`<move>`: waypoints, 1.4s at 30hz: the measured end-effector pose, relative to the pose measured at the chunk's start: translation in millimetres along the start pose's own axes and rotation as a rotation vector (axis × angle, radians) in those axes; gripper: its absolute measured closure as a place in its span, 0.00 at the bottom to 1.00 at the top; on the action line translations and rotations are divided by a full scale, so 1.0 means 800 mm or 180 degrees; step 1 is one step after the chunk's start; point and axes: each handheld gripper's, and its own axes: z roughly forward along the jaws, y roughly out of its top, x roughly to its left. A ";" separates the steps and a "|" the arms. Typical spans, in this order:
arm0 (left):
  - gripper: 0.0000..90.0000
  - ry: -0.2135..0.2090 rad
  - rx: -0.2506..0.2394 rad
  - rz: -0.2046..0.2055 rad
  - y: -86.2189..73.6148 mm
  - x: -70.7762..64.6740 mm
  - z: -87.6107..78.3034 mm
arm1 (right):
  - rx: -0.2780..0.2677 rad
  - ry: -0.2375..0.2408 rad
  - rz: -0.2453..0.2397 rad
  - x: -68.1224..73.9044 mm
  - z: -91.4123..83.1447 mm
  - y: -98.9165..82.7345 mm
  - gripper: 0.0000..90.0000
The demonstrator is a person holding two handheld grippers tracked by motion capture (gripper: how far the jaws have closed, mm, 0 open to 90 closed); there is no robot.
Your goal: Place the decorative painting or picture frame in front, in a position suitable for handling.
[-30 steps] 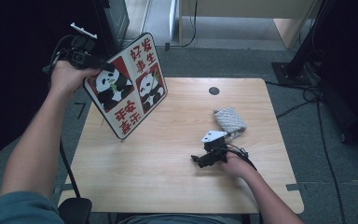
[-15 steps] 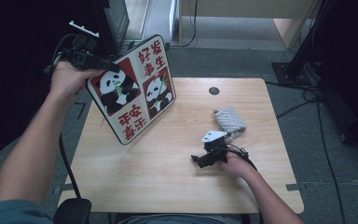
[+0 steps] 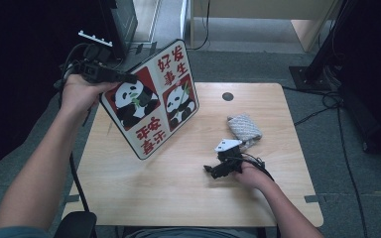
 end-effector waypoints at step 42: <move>0.87 -0.0270 0.0099 0.0035 -0.028 -0.060 0.045 | 0.0006 0.0022 -0.0019 0.001 -0.006 -0.006 0.00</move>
